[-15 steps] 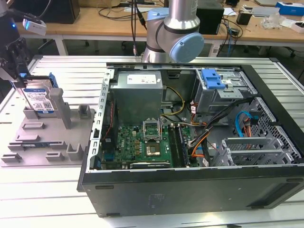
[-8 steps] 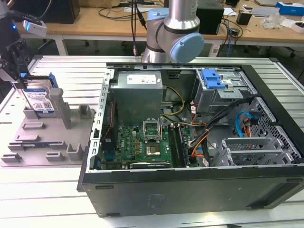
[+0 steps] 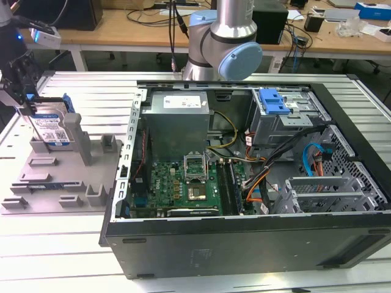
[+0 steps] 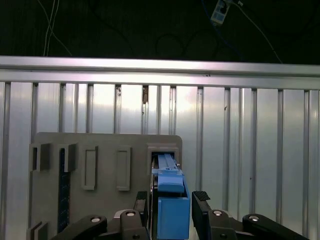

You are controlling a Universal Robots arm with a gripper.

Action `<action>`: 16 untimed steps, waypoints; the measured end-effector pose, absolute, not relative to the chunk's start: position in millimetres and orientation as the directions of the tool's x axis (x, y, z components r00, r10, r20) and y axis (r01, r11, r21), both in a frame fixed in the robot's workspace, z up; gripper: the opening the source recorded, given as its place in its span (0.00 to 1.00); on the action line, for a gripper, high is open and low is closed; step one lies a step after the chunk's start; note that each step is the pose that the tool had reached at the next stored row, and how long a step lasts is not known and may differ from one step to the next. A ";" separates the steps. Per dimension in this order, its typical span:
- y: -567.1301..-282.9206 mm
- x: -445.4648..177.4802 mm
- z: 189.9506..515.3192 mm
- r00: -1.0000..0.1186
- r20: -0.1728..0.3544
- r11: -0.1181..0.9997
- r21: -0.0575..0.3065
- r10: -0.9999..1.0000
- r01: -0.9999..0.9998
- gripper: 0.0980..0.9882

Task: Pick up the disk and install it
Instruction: 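Pick up the disk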

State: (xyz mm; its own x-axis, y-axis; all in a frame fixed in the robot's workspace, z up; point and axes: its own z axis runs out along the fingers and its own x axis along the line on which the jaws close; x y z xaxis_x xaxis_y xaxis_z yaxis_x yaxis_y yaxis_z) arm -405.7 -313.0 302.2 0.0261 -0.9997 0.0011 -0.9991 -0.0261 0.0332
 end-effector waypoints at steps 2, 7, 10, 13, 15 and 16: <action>-313.0 -405.7 302.0 0.026 0.001 -0.026 0.033 -1.000 -0.999 0.43; -313.0 -405.7 300.7 0.026 0.001 -0.026 0.033 -1.000 -0.999 0.43; -313.0 -405.7 299.7 0.026 0.001 -0.026 0.033 -1.000 -0.999 0.43; -313.0 -405.7 299.5 0.026 0.001 -0.026 0.033 -1.000 -0.999 0.43; -312.9 -405.7 299.5 0.026 0.001 -0.026 0.033 -1.000 -0.999 0.43; -312.9 -405.7 299.5 0.026 0.001 -0.026 0.033 -1.000 -0.999 0.43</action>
State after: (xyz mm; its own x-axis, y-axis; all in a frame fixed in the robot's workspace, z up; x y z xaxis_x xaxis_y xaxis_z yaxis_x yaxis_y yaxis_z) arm -405.7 -312.9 299.5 0.0261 -0.9997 0.0012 -0.9991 -0.0261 0.0331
